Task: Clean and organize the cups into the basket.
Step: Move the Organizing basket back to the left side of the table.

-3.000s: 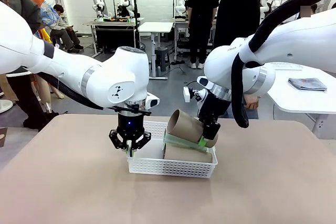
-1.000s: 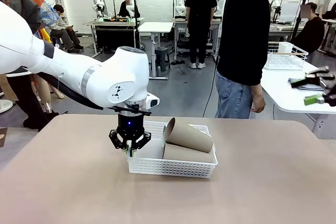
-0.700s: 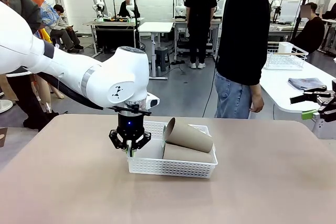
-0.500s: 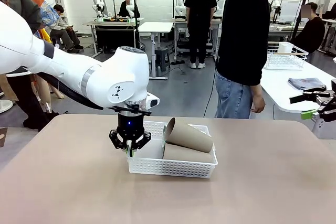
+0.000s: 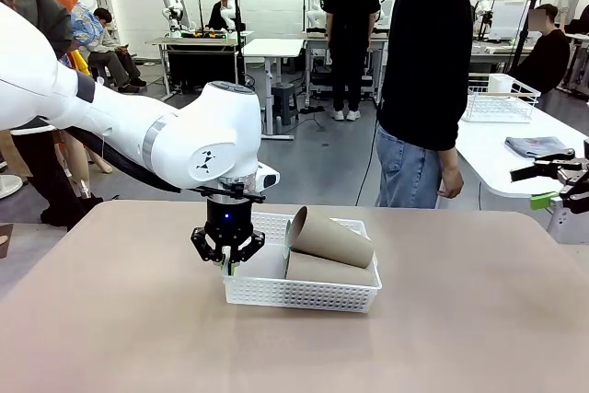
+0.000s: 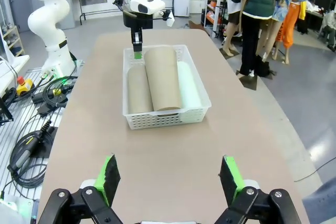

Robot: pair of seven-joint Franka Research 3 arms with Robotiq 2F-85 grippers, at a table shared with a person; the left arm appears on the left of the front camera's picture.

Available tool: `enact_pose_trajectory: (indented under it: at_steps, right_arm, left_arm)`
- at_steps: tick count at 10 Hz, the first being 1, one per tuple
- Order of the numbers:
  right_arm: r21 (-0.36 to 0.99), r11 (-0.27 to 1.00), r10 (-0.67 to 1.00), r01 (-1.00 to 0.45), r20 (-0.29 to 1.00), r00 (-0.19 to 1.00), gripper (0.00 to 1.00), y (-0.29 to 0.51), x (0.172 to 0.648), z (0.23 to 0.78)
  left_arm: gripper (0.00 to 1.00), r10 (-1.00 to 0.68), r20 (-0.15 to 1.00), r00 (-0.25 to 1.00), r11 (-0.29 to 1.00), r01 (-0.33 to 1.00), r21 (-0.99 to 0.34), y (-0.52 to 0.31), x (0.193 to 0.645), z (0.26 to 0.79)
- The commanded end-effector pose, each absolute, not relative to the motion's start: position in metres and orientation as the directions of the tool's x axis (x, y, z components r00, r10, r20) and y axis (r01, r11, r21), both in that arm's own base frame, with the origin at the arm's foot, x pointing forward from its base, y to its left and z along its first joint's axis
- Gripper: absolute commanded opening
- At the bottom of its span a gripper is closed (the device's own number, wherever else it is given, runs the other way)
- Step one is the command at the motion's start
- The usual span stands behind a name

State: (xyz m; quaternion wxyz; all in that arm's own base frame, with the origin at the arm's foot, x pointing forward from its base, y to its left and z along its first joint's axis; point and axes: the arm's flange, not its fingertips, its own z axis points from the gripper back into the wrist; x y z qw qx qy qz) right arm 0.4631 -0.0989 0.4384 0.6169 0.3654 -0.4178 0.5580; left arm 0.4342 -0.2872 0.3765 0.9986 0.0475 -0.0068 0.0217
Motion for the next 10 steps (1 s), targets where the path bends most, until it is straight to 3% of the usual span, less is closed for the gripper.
enact_pose_trajectory:
  at_steps: [1, 9, 10]
  right_arm:
    - [-0.001, 0.104, 0.385, -0.995, 0.922, 0.039, 1.0, -0.0978, 0.4611, 0.4401]
    - [-0.015, 0.108, 0.383, -0.994, 0.923, 0.027, 1.0, -0.0979, 0.4633, 0.4384]
    - [0.063, 0.102, 0.37, -0.993, 0.924, 0.097, 1.0, -0.1007, 0.4633, 0.4413]
  left_arm:
    - [0.0, 0.044, 0.019, 0.999, 0.995, -0.045, 0.091, -0.2878, 0.4337, 0.3787]
    - [0.0, 0.044, 0.019, 0.999, 0.995, -0.045, 0.091, -0.2878, 0.4337, 0.3787]
    - [0.06, 0.043, 0.016, 0.999, 0.995, -0.044, 0.095, -0.2872, 0.4342, 0.3765]
